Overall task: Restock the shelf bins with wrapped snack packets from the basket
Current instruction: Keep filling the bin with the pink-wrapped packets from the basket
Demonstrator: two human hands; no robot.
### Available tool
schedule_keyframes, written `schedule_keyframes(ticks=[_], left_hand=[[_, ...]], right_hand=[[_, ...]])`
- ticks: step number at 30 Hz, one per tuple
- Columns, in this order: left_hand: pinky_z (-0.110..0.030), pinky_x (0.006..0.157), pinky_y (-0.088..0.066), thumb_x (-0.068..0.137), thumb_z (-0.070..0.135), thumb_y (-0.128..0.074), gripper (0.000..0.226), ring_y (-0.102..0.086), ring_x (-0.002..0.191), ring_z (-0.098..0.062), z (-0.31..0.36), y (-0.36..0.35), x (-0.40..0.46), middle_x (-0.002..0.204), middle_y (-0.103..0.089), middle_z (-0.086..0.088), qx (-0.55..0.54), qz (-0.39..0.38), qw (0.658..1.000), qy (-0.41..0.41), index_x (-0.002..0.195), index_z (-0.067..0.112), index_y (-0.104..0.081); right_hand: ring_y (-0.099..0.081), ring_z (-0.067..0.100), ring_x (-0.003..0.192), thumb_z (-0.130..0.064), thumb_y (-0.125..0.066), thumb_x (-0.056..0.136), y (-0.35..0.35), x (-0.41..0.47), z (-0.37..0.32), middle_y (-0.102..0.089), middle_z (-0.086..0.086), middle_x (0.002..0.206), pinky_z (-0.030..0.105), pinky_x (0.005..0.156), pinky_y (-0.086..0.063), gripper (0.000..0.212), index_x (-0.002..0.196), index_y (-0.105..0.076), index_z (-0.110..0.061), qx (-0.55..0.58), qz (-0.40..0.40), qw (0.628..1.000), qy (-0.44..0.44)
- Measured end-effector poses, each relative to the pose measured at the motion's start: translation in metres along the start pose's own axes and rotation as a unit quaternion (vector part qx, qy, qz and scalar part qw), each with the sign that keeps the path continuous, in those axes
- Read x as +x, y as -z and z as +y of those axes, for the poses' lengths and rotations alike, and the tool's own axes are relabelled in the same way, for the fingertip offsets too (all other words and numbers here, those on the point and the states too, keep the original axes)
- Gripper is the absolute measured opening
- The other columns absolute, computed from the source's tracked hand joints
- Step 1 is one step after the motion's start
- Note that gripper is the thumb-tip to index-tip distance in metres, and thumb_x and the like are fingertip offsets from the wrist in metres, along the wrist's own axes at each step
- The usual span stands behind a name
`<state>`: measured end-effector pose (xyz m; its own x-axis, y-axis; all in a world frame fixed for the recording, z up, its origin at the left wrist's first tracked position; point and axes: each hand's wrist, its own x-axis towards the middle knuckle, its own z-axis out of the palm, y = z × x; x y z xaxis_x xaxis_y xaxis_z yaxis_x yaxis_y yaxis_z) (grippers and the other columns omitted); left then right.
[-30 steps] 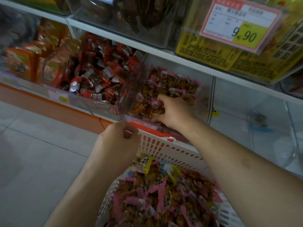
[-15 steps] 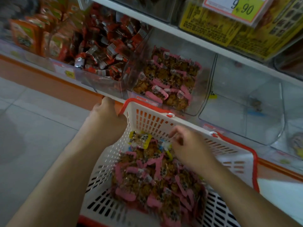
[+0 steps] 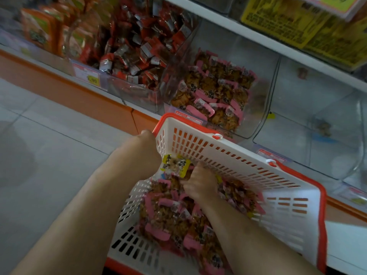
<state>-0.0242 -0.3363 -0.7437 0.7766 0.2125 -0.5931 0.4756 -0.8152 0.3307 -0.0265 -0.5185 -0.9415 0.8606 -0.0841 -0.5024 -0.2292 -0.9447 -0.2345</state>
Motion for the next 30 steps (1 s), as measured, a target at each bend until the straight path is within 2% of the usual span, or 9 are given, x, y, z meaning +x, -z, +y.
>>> schedule_keyframes(ticks=[4, 7, 10, 13, 15, 18, 22, 26, 30], left_hand=[[-0.028, 0.056, -0.044, 0.1, 0.004, -0.048, 0.015, -0.057, 0.072, -0.018, -0.001, 0.004, 0.001, 0.088, -0.058, -0.007, 0.006, -0.007, 1.0, 0.004, 0.114, 0.008, -0.048], [-0.031, 0.06, -0.05, 0.099, 0.008, -0.05, 0.014, -0.058, 0.073, -0.019, -0.003, 0.004, 0.004, 0.089, -0.059, -0.007, -0.012, -0.004, 1.0, 0.016, 0.113, 0.008, -0.05], [-0.037, 0.076, -0.054, 0.096, 0.015, -0.057, 0.03, -0.061, 0.093, -0.026, 0.0, 0.007, 0.001, 0.11, -0.059, -0.01, -0.054, 0.059, 0.997, 0.014, 0.124, 0.012, -0.05], [-0.024, 0.074, -0.05, 0.097, 0.025, -0.06, 0.026, -0.06, 0.096, -0.016, 0.008, 0.012, -0.007, 0.112, -0.061, 0.002, -0.113, 0.176, 0.975, -0.072, 0.122, 0.023, -0.06], [-0.021, 0.069, -0.052, 0.098, 0.034, -0.06, 0.013, -0.064, 0.088, -0.007, 0.017, 0.011, -0.016, 0.1, -0.066, 0.013, -0.197, 0.138, 0.962, -0.13, 0.109, 0.031, -0.066], [-0.039, 0.074, -0.064, 0.092, 0.047, -0.07, 0.018, -0.075, 0.08, -0.011, 0.033, 0.003, -0.029, 0.092, -0.073, 0.01, -0.309, -0.03, 0.933, -0.181, 0.103, 0.033, -0.069], [-0.041, 0.075, -0.065, 0.088, 0.022, -0.082, 0.027, -0.075, 0.078, -0.011, 0.046, -0.009, -0.033, 0.09, -0.075, 0.008, -0.322, -0.06, 0.923, -0.201, 0.106, 0.035, -0.065], [-0.045, 0.08, -0.064, 0.087, 0.016, -0.083, 0.031, -0.074, 0.077, -0.009, 0.056, -0.017, -0.025, 0.084, -0.076, 0.009, -0.33, -0.009, 0.925, -0.188, 0.108, 0.034, -0.069], [-0.041, 0.081, -0.063, 0.09, 0.021, -0.079, 0.027, -0.074, 0.084, -0.006, 0.069, -0.024, -0.019, 0.091, -0.076, 0.013, -0.333, 0.011, 0.922, -0.199, 0.108, 0.039, -0.071]], right_hand=[[-0.067, 0.002, 0.096, -0.027, -0.092, 0.078, 0.014, -0.01, 0.007, -0.068, -0.014, 0.106, 0.022, 0.084, -0.06, 0.046, 0.114, -0.064, -0.029, 0.09, -0.023, 0.996, 0.001], [-0.068, 0.0, 0.085, -0.025, -0.077, 0.092, 0.044, -0.027, 0.008, -0.071, -0.018, 0.099, 0.024, 0.082, -0.061, 0.013, 0.104, -0.074, -0.029, 0.177, -0.04, 0.983, 0.029], [-0.063, 0.001, 0.114, -0.033, -0.076, 0.097, 0.089, -0.053, 0.006, -0.068, -0.026, 0.122, 0.026, 0.106, -0.047, 0.024, 0.12, -0.073, -0.04, 0.27, -0.075, 0.959, 0.034], [-0.072, 0.002, 0.108, -0.025, -0.072, 0.101, 0.139, -0.084, 0.004, -0.078, -0.02, 0.116, 0.039, 0.11, -0.051, 0.023, 0.117, -0.078, -0.04, 0.384, -0.12, 0.914, 0.043], [-0.077, 0.012, 0.106, -0.016, -0.069, 0.102, 0.166, -0.1, 0.006, -0.082, -0.009, 0.111, 0.046, 0.108, -0.052, 0.023, 0.111, -0.082, -0.033, 0.438, -0.139, 0.887, 0.05], [-0.076, 0.029, 0.111, -0.017, -0.069, 0.101, 0.193, -0.114, 0.012, -0.081, 0.006, 0.115, 0.055, 0.109, -0.052, 0.02, 0.114, -0.081, -0.025, 0.506, -0.153, 0.845, 0.079], [-0.078, 0.024, 0.106, -0.023, -0.074, 0.1, 0.206, -0.114, 0.02, -0.081, 0.002, 0.11, 0.052, 0.099, -0.06, 0.02, 0.12, -0.075, -0.028, 0.49, -0.077, 0.862, 0.104], [-0.075, 0.012, 0.093, -0.018, -0.084, 0.09, 0.215, -0.111, 0.025, -0.071, -0.011, 0.108, 0.031, 0.079, -0.063, 0.062, 0.13, -0.053, -0.053, 0.381, 0.024, 0.911, 0.154], [-0.075, 0.016, 0.086, -0.008, -0.086, 0.087, 0.222, -0.106, 0.026, -0.075, -0.012, 0.103, 0.043, 0.08, -0.065, 0.051, 0.12, -0.069, -0.044, 0.378, 0.038, 0.908, 0.178]])
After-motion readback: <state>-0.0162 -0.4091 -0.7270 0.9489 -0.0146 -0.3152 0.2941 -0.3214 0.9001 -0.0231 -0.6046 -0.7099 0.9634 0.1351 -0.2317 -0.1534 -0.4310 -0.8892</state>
